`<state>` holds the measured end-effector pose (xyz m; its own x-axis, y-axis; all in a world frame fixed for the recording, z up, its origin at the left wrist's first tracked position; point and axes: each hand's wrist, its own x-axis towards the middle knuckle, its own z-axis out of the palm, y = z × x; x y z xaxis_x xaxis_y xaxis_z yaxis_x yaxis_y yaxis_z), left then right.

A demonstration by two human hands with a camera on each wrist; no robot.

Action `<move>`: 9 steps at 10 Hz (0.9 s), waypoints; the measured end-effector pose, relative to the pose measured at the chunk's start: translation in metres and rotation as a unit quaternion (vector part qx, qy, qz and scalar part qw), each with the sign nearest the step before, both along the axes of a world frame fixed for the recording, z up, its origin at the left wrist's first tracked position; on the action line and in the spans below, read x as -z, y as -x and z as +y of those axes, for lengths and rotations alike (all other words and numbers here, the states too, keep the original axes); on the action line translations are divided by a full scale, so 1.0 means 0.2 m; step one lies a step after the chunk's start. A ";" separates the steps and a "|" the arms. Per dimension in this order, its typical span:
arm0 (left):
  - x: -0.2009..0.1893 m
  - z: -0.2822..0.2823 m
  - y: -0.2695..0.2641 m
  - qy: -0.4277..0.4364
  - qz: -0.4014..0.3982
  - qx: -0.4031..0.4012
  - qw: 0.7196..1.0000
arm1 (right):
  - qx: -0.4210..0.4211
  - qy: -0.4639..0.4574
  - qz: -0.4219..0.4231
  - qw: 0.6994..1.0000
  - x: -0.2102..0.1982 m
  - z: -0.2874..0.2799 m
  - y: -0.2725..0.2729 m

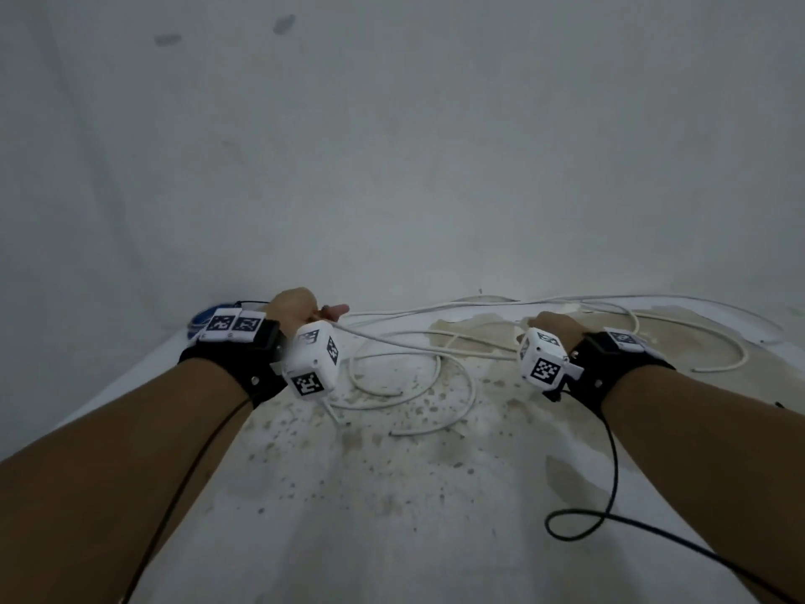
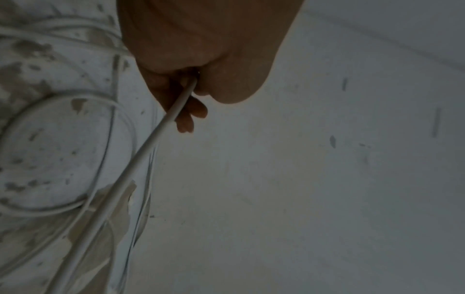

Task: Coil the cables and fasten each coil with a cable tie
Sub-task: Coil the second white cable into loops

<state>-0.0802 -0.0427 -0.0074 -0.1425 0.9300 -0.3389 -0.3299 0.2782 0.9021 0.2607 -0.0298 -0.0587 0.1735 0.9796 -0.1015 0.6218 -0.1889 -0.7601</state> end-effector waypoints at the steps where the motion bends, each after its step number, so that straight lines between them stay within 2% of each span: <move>1: -0.13 0.00 -0.01 0.019 -0.060 0.069 0.996 | 0.019 0.005 0.299 0.954 -0.02 -0.01 -0.01; 2: -0.27 0.00 -0.06 -0.047 0.046 0.046 0.997 | 0.023 0.003 0.276 0.961 -0.09 -0.01 -0.02; 3: -0.38 0.05 -0.15 -0.100 0.162 0.042 0.981 | 0.029 -0.061 0.212 0.975 -0.16 0.01 -0.05; 4: -0.47 0.15 -0.22 -0.140 0.233 0.102 0.957 | 0.060 -0.073 0.334 0.938 -0.21 0.05 -0.09; 5: -0.52 0.34 -0.32 -0.196 0.329 0.071 0.921 | 0.073 -0.081 0.372 0.922 -0.28 0.07 -0.08; 6: -0.46 0.49 -0.40 -0.201 0.401 0.071 0.891 | 0.064 -0.075 0.368 0.925 -0.31 0.12 -0.08; 7: -0.27 0.57 -0.42 -0.126 0.544 0.091 0.825 | 0.085 -0.105 0.387 0.912 -0.31 0.13 -0.06; 8: -0.11 0.47 -0.42 -0.112 0.558 0.065 0.820 | 0.138 -0.157 0.444 0.871 -0.33 0.14 -0.02; 9: 0.00 0.23 -0.41 0.025 0.464 0.261 0.846 | 0.192 -0.179 0.529 0.807 -0.34 0.17 0.06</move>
